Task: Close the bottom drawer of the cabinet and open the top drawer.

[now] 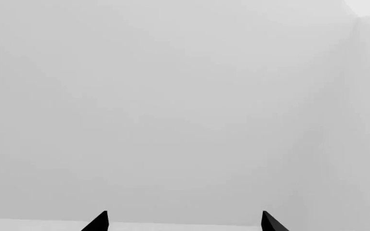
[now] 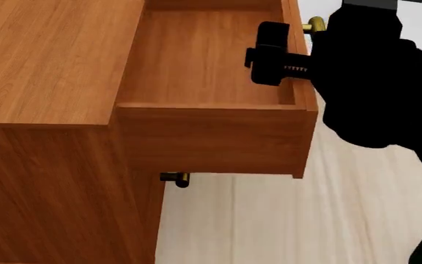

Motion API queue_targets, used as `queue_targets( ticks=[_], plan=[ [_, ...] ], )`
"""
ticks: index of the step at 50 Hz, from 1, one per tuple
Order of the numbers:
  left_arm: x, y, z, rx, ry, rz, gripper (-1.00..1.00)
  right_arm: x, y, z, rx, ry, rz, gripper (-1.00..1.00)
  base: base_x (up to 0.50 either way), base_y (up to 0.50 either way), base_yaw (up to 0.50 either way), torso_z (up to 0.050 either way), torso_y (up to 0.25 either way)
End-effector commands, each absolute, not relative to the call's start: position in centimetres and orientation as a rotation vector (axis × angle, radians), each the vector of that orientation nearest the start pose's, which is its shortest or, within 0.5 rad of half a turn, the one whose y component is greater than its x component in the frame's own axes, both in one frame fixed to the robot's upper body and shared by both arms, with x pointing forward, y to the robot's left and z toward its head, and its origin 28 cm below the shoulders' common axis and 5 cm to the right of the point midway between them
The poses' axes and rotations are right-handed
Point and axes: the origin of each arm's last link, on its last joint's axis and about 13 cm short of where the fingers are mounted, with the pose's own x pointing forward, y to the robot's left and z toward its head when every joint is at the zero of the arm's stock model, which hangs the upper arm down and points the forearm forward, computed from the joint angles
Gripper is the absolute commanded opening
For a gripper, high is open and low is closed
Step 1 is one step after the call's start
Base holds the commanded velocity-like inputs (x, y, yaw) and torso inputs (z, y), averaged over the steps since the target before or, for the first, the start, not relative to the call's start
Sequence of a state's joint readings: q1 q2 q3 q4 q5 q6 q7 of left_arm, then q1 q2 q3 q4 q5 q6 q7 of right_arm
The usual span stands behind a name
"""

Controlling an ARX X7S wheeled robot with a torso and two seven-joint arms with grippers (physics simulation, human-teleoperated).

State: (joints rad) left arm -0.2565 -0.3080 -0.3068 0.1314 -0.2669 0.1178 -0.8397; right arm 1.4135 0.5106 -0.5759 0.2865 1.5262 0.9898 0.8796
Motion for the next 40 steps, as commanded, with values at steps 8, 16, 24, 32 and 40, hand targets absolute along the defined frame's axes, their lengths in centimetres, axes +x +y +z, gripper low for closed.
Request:
queue_targets(
  ticks=[8,16,24,32,40],
  plan=[
    [24.9,33.4,13.9,-0.213,-0.578,1.081,1.0,31.9,-17.0,30.8,-0.131,0.496,-0.498,1.0,0.0,0.0,0.0,0.0,0.0],
    [24.9,33.4,13.8,-0.215,-0.578,1.081,1.0,31.7,-17.9,31.1,-0.125,0.49,-0.544,1.0,0.0,0.0,0.0,0.0,0.01],
    [24.9,33.3,13.8,-0.213,-0.578,1.078,1.0,31.6,-18.8,31.6,-0.102,0.487,-0.591,1.0,0.0,0.0,-0.01,0.0,0.008],
    [25.0,33.3,13.8,-0.211,-0.576,1.077,1.0,30.6,-20.0,32.8,-0.059,0.45,-0.63,1.0,0.0,0.0,-0.01,0.0,0.007],
    [25.0,33.3,13.8,-0.202,-0.574,1.074,1.0,26.5,-17.2,38.9,0.027,0.225,-0.381,1.0,0.0,0.0,-0.01,0.0,0.006]
  ],
)
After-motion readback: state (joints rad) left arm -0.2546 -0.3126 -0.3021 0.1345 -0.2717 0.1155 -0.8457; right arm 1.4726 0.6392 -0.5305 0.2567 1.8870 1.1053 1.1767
